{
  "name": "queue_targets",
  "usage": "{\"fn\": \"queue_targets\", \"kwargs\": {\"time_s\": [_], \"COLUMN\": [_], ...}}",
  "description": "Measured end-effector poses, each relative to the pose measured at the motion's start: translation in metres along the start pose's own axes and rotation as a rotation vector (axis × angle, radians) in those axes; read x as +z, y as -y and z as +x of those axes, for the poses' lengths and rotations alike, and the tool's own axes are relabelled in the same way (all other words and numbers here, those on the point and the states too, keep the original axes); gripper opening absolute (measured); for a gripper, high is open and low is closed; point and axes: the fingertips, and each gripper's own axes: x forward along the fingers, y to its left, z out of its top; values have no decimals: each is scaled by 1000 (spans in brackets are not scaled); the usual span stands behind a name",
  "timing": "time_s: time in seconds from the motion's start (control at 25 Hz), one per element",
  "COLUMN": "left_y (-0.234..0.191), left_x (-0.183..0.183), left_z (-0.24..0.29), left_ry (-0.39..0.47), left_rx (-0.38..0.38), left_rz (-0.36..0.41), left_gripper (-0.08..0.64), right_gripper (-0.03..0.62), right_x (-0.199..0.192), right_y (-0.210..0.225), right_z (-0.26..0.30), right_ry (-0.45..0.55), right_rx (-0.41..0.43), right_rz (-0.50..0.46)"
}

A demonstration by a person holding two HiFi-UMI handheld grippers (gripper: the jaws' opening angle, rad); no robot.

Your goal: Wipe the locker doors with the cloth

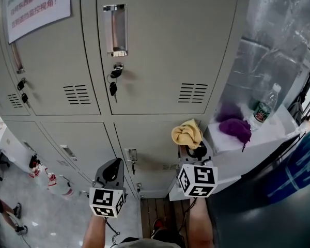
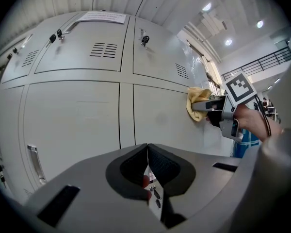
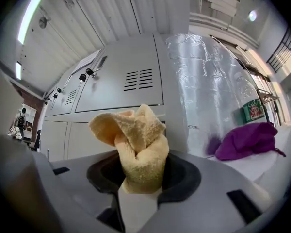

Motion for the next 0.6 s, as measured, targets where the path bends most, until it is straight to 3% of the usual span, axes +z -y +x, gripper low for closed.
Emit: {"fn": "queue_targets", "kwargs": {"time_s": [0.28, 0.6], "left_y": [8, 5], "left_x": [1, 3], "left_z": [4, -3], "left_ry": [1, 2], "left_rx": [-17, -9], "left_rz": [4, 8], "left_gripper": [23, 23], "right_gripper": [181, 181], "right_x": [-2, 1], "right_y": [21, 1], "right_z": [-4, -23], "right_ry": [-7, 29], "right_rx": [-37, -2], "right_rz": [4, 6]}}
